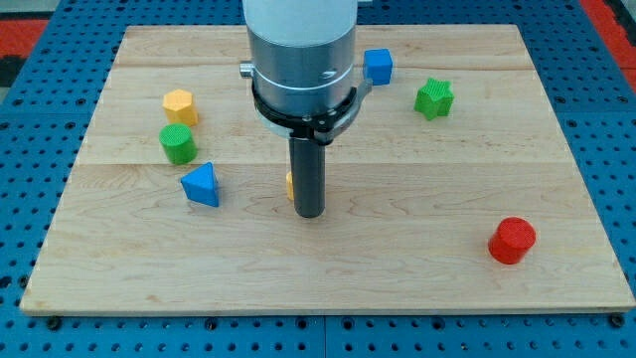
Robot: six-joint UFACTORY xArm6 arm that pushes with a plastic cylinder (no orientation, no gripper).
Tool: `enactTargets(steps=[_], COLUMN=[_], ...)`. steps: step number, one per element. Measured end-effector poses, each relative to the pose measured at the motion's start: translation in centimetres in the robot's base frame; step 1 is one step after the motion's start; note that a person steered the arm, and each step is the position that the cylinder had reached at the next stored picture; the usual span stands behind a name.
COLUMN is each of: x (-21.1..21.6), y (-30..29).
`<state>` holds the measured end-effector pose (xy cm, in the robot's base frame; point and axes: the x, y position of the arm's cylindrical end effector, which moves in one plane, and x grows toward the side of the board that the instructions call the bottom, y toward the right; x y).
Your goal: Push the red circle to the center
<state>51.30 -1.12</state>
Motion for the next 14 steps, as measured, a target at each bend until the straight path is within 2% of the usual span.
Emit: enactTargets(steps=[1, 2, 3, 4, 5, 6, 7, 8, 9, 10, 11, 12, 13, 14], x=[4.2, 9.2, 10.4, 7.5, 5.3, 4.3, 7.7, 7.2, 1.7, -0.3, 0.3, 2.2, 6.3, 3.9], y=[2.5, 9.6, 17.3, 21.3, 16.1, 13.6, 18.8, 25.9, 22.9, 19.8, 21.6, 26.1, 22.2, 18.1])
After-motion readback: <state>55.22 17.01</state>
